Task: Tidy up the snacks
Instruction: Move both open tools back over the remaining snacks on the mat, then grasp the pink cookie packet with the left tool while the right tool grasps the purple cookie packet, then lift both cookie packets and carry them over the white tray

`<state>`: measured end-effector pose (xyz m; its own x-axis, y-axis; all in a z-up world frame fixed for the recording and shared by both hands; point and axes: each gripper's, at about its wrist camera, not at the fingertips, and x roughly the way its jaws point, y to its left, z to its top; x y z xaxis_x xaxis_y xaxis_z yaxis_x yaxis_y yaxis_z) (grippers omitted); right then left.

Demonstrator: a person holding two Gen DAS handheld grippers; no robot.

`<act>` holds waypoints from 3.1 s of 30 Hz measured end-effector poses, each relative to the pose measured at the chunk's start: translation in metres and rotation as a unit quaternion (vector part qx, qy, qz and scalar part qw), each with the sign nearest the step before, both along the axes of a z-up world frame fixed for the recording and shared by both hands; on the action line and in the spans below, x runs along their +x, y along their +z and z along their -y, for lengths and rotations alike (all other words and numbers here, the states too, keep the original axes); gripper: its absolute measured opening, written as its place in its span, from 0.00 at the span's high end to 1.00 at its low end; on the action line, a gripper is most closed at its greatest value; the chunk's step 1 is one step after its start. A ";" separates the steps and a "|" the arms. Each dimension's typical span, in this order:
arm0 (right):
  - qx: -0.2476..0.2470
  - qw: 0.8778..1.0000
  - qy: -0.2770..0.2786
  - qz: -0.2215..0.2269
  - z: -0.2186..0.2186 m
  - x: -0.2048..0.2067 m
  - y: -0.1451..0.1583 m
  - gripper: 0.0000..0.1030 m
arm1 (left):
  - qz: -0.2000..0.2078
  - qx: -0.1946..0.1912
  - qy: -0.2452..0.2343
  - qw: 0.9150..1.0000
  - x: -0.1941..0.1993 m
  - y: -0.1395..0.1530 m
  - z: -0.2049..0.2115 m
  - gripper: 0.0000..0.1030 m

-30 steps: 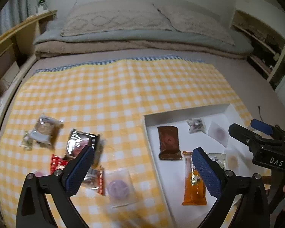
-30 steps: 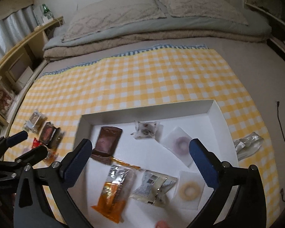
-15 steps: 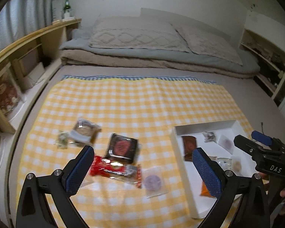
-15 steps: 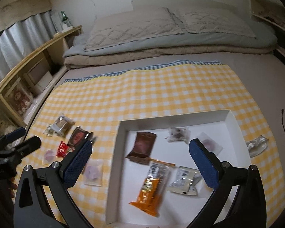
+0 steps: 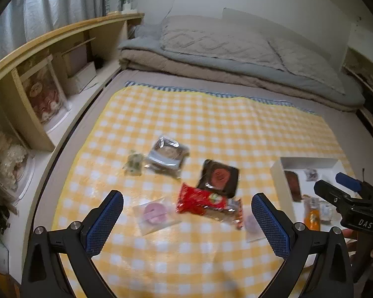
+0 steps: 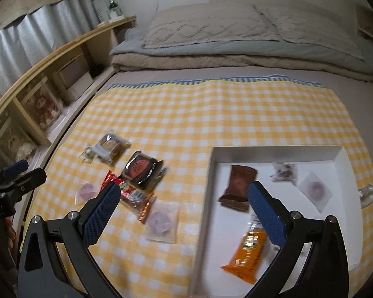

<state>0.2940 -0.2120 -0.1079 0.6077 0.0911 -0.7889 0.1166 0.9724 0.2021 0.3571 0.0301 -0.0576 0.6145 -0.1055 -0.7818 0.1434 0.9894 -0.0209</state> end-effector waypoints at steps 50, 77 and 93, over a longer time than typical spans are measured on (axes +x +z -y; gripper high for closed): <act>-0.060 0.955 0.104 -0.272 -0.103 0.032 -0.150 0.49 | -0.195 0.140 0.031 0.970 0.115 -0.183 -0.064 0.00; -0.004 0.979 0.120 -0.164 -0.077 0.012 -0.072 0.49 | -0.212 0.117 -0.059 0.968 0.120 -0.206 0.029 0.41; -0.020 0.986 0.119 -0.114 -0.070 0.015 -0.053 0.49 | -0.142 0.061 -0.032 0.988 0.091 -0.124 0.011 0.52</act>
